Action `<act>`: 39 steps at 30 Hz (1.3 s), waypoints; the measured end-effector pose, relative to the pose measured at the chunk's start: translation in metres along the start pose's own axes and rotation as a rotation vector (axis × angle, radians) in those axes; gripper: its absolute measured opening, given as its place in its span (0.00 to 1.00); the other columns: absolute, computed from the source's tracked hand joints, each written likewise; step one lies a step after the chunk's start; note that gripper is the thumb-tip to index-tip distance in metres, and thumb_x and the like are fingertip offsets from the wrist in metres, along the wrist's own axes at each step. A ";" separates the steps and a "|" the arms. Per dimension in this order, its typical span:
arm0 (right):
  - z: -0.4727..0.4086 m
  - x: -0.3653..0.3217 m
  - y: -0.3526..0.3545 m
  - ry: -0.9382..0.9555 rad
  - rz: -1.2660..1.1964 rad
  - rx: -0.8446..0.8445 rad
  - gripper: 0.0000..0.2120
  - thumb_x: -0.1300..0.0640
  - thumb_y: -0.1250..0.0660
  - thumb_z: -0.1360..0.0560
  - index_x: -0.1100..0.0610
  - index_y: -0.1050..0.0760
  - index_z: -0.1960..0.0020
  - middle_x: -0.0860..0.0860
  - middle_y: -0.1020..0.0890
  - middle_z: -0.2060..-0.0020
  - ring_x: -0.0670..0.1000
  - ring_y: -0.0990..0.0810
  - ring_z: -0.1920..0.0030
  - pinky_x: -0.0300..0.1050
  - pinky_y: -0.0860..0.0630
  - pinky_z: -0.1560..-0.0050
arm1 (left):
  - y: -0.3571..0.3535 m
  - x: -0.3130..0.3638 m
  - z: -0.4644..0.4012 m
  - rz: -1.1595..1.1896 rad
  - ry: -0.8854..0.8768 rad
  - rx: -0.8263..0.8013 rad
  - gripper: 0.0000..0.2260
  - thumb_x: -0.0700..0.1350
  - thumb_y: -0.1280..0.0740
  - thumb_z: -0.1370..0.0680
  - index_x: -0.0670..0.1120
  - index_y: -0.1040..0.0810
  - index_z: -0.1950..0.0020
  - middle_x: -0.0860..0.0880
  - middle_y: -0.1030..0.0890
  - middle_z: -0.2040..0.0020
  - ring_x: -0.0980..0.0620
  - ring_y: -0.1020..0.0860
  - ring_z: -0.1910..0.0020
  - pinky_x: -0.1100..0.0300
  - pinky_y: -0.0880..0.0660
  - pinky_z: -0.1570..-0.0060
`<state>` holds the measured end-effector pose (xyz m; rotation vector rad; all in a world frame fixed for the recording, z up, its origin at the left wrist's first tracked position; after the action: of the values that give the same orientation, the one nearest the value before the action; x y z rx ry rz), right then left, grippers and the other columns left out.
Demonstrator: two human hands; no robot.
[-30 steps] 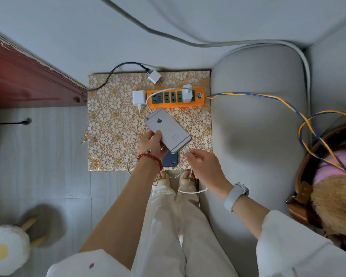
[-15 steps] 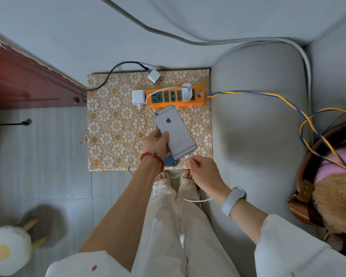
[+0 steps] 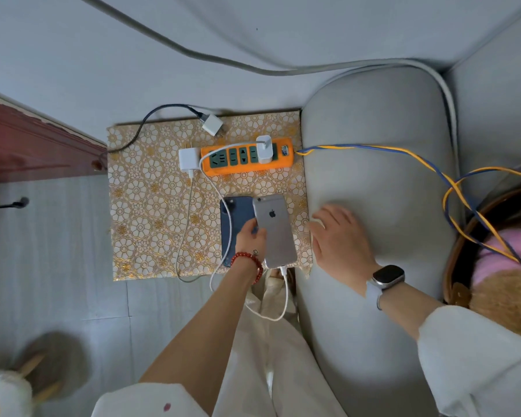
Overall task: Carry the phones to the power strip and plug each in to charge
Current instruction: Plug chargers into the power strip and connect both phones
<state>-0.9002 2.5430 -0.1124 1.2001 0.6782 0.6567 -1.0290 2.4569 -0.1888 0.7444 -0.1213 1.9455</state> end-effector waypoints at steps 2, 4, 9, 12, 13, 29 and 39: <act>-0.003 0.010 0.001 0.022 0.078 -0.012 0.10 0.61 0.34 0.34 0.60 0.21 0.53 0.57 0.18 0.51 0.59 0.22 0.43 0.59 0.30 0.36 | -0.013 0.001 -0.005 -0.032 0.008 -0.032 0.14 0.38 0.44 0.23 0.44 0.29 0.38 0.46 0.24 0.62 0.49 0.25 0.63 0.51 0.25 0.55; -0.004 0.016 -0.002 0.037 0.149 -0.056 0.11 0.59 0.35 0.33 0.59 0.21 0.52 0.56 0.19 0.46 0.57 0.24 0.39 0.62 0.35 0.34 | -0.024 0.004 -0.009 -0.064 0.009 -0.048 0.15 0.38 0.45 0.23 0.45 0.29 0.38 0.43 0.23 0.59 0.47 0.25 0.60 0.56 0.28 0.57; -0.003 0.015 -0.004 0.048 0.218 -0.141 0.13 0.56 0.34 0.33 0.57 0.21 0.49 0.55 0.21 0.41 0.55 0.27 0.35 0.62 0.37 0.32 | -0.038 0.017 -0.013 -0.367 -0.103 -0.081 0.15 0.36 0.46 0.23 0.41 0.32 0.37 0.38 0.29 0.40 0.40 0.26 0.48 0.52 0.27 0.46; -0.004 0.016 -0.004 0.023 0.236 -0.147 0.12 0.55 0.35 0.32 0.56 0.21 0.50 0.54 0.21 0.40 0.55 0.29 0.34 0.61 0.40 0.31 | -0.040 0.019 -0.007 -0.538 -0.117 -0.120 0.16 0.38 0.44 0.23 0.40 0.37 0.35 0.38 0.40 0.34 0.39 0.32 0.40 0.50 0.33 0.37; -0.004 0.016 -0.003 0.010 0.230 -0.149 0.12 0.55 0.35 0.32 0.56 0.21 0.50 0.54 0.21 0.41 0.55 0.29 0.34 0.61 0.40 0.31 | -0.038 0.020 -0.006 -0.609 -0.119 -0.136 0.17 0.40 0.43 0.23 0.40 0.37 0.34 0.39 0.40 0.33 0.38 0.35 0.37 0.49 0.34 0.35; -0.123 -0.034 0.035 -0.009 -0.307 0.061 0.25 0.64 0.42 0.25 0.58 0.42 0.29 0.56 0.32 0.31 0.58 0.33 0.34 0.54 0.30 0.40 | 0.097 0.100 -0.029 -0.569 -0.616 0.242 0.19 0.43 0.39 0.23 0.45 0.35 0.32 0.43 0.30 0.33 0.45 0.35 0.32 0.56 0.38 0.36; -0.142 -0.023 0.036 0.500 -0.062 -0.294 0.14 0.67 0.39 0.27 0.54 0.20 0.48 0.53 0.23 0.44 0.55 0.32 0.36 0.50 0.33 0.38 | 0.091 0.063 0.022 -0.342 -0.487 -0.284 0.12 0.44 0.39 0.23 0.44 0.24 0.42 0.49 0.17 0.55 0.65 0.21 0.64 0.68 0.21 0.60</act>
<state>-1.0271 2.6195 -0.1059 0.7409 0.9910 0.9812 -1.1154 2.4526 -0.1162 0.9629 -0.5209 1.3607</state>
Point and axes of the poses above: each hand's wrist, its own z-axis away from the middle knuckle, its own y-axis out of the back of the hand, x = y × z, the point moved 4 cm from there along -z, towards the middle knuckle
